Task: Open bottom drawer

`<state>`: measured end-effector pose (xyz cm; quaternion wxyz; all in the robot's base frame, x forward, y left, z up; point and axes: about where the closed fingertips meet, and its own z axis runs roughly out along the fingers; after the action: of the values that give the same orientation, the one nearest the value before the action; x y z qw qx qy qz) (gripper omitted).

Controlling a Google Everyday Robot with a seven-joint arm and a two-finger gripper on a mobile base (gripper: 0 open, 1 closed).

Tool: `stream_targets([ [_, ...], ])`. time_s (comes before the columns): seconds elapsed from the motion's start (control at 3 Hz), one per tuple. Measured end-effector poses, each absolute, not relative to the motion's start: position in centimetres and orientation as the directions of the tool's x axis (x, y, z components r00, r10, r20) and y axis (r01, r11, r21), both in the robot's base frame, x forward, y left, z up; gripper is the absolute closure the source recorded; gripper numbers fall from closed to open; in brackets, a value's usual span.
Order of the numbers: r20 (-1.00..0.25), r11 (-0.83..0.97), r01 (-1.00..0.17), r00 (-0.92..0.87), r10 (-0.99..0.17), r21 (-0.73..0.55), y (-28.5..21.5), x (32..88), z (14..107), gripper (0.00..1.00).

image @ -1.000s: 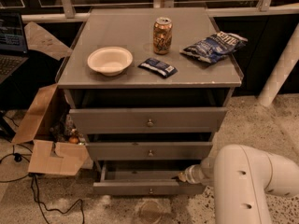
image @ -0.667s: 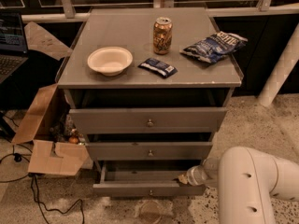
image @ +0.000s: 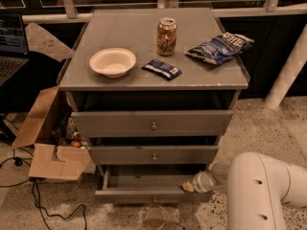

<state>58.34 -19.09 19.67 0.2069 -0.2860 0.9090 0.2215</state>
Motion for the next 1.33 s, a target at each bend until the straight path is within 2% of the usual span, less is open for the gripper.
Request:
stream_targets([
  [0.33, -0.537, 0.764, -0.604, -0.732, -0.419, 0.227, -18.5, 61.6, 21.4, 1.00],
  [1.33, -0.483, 0.746, -0.614, -0.751, -0.451, 0.258, -18.2, 60.2, 18.4, 1.00],
])
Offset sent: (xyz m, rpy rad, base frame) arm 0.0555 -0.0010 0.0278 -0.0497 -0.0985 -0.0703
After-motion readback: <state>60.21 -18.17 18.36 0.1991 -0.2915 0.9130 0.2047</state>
